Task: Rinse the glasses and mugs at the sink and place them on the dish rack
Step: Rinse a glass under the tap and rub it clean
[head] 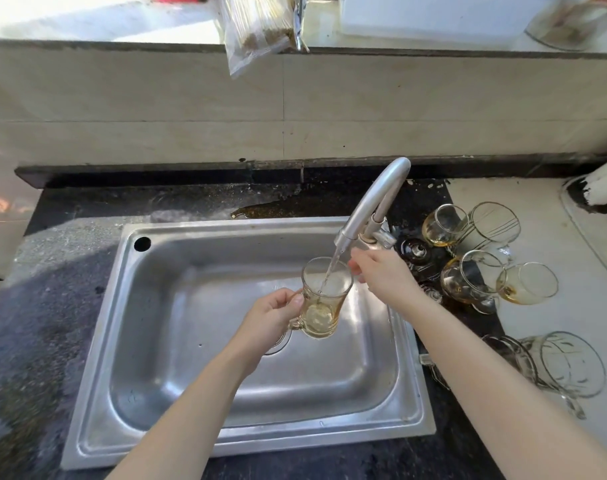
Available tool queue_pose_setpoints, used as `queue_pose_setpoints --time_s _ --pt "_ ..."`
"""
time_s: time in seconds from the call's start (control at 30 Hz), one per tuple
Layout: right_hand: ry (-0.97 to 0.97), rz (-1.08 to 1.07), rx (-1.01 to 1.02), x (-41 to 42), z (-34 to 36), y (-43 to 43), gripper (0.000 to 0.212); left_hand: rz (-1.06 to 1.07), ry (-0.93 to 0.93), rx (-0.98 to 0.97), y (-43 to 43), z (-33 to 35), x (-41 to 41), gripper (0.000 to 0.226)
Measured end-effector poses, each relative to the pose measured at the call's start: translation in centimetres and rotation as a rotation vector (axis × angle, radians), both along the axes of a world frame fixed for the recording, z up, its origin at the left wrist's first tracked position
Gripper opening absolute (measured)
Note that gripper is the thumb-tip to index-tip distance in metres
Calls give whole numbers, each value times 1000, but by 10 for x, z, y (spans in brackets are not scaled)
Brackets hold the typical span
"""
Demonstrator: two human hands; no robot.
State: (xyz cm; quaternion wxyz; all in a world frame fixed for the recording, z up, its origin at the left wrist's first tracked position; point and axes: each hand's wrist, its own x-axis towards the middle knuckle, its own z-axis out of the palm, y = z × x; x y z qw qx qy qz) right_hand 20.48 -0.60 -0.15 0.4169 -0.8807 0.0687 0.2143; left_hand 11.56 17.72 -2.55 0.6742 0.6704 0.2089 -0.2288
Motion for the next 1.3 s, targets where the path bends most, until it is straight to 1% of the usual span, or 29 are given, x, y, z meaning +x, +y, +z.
queue_pose_setpoints --time_s 0.07,0.13,0.2,0.23,0.33,0.4,0.43,0.5,0.57,0.63,0.7,0.77,0.87,0.93,1.0,1.07,1.2,1.3 --pt "86 -86 149 -12 -6 6 48 -31 -4 16 -3 4 0 27" --pt "108 -127 265 -26 -11 13 46 -35 -10 -18 -2 4 -3 22" --pt "109 -129 351 -35 -16 23 49 8 1 -64 6 0 -4 15" --pt "109 -127 381 -36 -18 28 50 36 8 -87 11 -1 -2 12" --pt "104 -159 425 -29 -19 38 54 34 -3 -111 17 -4 11 19" --pt "45 -257 458 -27 -19 33 53 -30 -21 -92 9 -3 16 13" --pt "11 -309 482 -30 -21 31 51 -52 -29 -93 4 -3 15 15" --pt "-18 -318 463 -39 -27 31 50 -50 -29 -107 3 -5 8 22" --pt "19 -232 383 -39 -34 39 52 18 -1 -116 13 -9 3 18" --pt "41 -201 368 -32 -34 45 53 58 3 -105 19 -10 6 15" --pt "45 -275 423 -26 -32 43 55 10 -25 -64 13 -9 8 14" --pt "29 -350 488 -29 -33 38 54 -25 -64 -70 6 -10 4 17" --pt "40 -279 512 -32 -35 47 47 36 -115 -69 15 -9 -2 16" --pt "30 -280 554 -28 -35 51 43 75 -150 -53 16 -10 0 17" --pt "-15 -323 601 -26 -36 45 46 38 -211 -45 6 -9 1 18" --pt "-48 -315 615 -31 -42 38 50 0 -248 -24 0 -12 -5 22" --pt "6 -251 609 -29 -44 49 48 53 -258 -42 10 -26 -15 12" --pt "-21 -293 617 -31 -46 44 51 1 -266 -46 4 -28 -17 17"
